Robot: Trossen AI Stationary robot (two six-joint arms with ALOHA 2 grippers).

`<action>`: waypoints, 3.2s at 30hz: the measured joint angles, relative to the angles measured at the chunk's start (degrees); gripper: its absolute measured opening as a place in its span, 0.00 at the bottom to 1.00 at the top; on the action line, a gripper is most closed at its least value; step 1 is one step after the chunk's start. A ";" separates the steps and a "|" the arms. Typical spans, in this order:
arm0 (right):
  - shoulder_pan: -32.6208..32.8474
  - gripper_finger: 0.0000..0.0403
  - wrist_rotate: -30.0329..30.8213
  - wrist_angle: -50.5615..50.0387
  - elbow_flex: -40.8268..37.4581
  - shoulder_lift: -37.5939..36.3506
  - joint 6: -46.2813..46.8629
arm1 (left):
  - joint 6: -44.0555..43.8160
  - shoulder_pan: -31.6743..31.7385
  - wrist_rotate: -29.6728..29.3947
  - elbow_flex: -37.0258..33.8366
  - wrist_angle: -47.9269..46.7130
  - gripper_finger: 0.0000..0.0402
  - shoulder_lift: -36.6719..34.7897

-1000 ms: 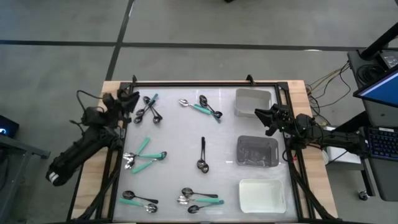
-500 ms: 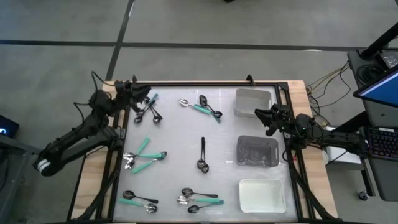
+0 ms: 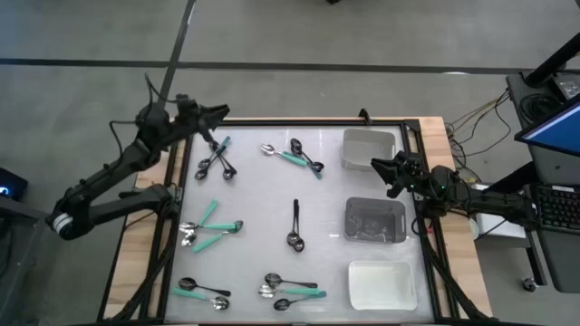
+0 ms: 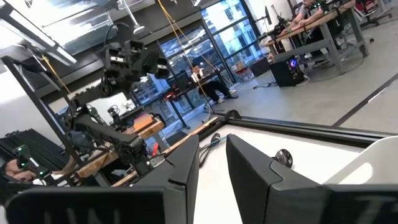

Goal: Sort silverware by color (type)
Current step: Put the light blue spoon into the gray bin

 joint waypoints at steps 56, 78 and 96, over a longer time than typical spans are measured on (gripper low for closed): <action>0.00 0.18 0.00 0.00 0.00 0.00 0.00 | 13.80 -4.44 4.77 7.64 -30.84 0.19 34.19; 0.00 0.18 0.00 -0.02 0.00 0.00 0.00 | 16.74 -11.07 8.12 19.66 -28.06 0.35 50.88; 0.00 0.18 0.00 -0.02 0.00 0.00 0.00 | 55.89 -14.83 -0.01 35.55 -34.13 0.39 65.64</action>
